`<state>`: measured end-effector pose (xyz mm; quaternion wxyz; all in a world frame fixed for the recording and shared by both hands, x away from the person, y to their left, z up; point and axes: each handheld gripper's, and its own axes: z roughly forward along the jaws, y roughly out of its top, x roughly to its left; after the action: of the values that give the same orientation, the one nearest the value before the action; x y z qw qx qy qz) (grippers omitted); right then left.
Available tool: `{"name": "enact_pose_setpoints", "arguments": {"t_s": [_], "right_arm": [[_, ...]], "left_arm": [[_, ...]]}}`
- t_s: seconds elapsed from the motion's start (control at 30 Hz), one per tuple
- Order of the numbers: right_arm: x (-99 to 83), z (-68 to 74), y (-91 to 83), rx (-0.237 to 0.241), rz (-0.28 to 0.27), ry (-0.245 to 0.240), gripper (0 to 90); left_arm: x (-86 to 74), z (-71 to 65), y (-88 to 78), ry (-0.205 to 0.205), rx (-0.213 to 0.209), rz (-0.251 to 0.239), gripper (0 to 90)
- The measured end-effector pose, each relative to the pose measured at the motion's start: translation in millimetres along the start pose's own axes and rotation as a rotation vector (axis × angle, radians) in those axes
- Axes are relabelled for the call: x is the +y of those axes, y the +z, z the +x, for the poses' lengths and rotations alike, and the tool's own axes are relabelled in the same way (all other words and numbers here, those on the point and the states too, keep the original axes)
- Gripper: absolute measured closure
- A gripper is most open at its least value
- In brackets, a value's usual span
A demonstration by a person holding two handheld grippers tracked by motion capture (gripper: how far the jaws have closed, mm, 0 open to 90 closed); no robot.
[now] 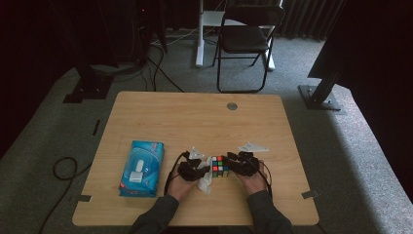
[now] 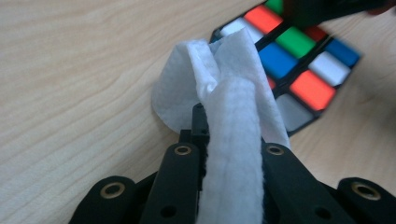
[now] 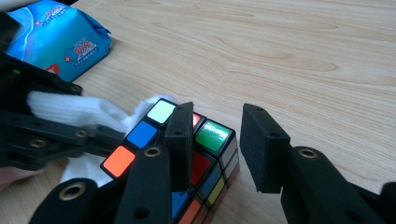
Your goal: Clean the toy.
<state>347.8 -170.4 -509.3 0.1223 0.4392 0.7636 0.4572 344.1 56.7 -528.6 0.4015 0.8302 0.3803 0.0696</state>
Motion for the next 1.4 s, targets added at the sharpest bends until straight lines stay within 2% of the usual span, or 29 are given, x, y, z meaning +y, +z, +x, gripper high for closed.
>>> {"name": "enact_pose_setpoints", "arguments": {"t_s": [0.17, 0.33, 0.47, 0.77, 0.83, 0.87, 0.93, 1.0, 1.1, 1.23, 1.3, 1.4], "right_arm": [[-0.1, 0.1, 0.0, 0.0, 0.0, 0.002, 64.9], [-0.2, 0.0, 0.0, 0.0, 0.0, 0.002, 64.9], [-0.3, -0.1, 0.0, 0.0, -0.001, 0.001, 64.9], [-0.4, 0.4, -0.1, -0.002, -0.002, 0.002, 65.0], [-0.4, 0.3, -0.1, -0.002, -0.001, 0.002, 65.0], [-0.4, 0.2, -0.1, -0.001, -0.001, 0.002, 65.0], [-0.4, 0.0, -0.1, 0.001, -0.001, 0.002, 65.1], [-0.3, 0.1, -0.1, 0.001, -0.001, -0.002, 65.5], [-0.3, 0.6, -0.1, 0.0, -0.002, -0.007, 66.0], [-0.4, -0.2, -0.1, 0.009, -0.001, -0.003, 66.6], [-0.5, 0.0, 0.8, 0.026, -0.001, -0.002, 66.6], [-0.4, 3.8, 2.8, 0.05, 0.001, -0.028, 66.6]], "left_arm": [[5.8, -4.8, -15.5, 0.004, -0.03, -0.045, 83.7], [6.0, -7.9, -20.7, 0.009, -0.06, -0.04, 83.6], [4.4, -7.7, -18.8, 0.009, -0.062, -0.032, 83.7], [-7.2, -2.4, 0.5, -0.011, -0.037, 0.018, 83.6], [-9.7, -2.2, 6.9, 0.001, -0.016, 0.042, 83.6], [-10.5, -1.7, 8.4, 0.008, -0.014, 0.033, 83.8], [-6.9, -0.6, 9.6, -0.003, 0.009, 0.041, 83.7], [-3.0, 0.7, 11.2, 0.004, 0.023, 0.054, 83.7], [-2.5, 1.5, 11.7, 0.0, 0.023, 0.052, 83.7], [4.7, 13.3, 5.1, -0.029, 0.013, 0.005, 83.8], [8.9, 15.8, 3.7, -0.034, 0.017, -0.007, 83.8], [14.9, 19.6, 3.0, -0.04, 0.027, -0.026, 83.9]]}}
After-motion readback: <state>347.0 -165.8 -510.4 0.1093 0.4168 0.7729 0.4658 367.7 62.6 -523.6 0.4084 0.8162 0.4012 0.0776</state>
